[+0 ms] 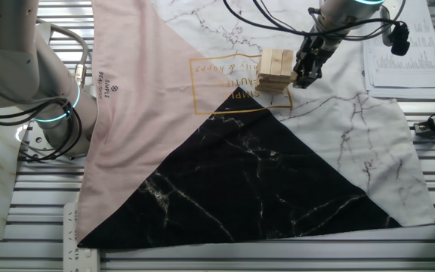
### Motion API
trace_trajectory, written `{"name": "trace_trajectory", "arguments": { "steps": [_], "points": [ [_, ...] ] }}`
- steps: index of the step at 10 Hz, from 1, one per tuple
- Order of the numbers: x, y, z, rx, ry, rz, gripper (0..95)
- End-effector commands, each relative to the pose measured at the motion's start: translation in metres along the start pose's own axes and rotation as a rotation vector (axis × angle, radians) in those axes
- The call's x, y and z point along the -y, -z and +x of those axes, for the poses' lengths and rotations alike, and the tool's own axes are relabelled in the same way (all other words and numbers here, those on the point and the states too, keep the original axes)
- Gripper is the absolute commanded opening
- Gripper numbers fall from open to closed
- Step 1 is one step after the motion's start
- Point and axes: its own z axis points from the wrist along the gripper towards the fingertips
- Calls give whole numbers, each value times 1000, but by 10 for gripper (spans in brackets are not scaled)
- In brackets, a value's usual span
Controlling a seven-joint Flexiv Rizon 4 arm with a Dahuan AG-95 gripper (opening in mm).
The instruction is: Play Jenga
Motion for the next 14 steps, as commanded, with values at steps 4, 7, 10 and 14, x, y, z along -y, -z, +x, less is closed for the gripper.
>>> {"name": "trace_trajectory", "arguments": {
  "steps": [4, 7, 10, 14],
  "points": [
    [0, 0, 0, 0, -2, 1, 190],
    [0, 0, 0, -1, -10, 1, 0],
    [0, 0, 0, -1, -17, 1, 0],
    [1, -1, -1, -2, -16, 1, 0]
  ]
}}
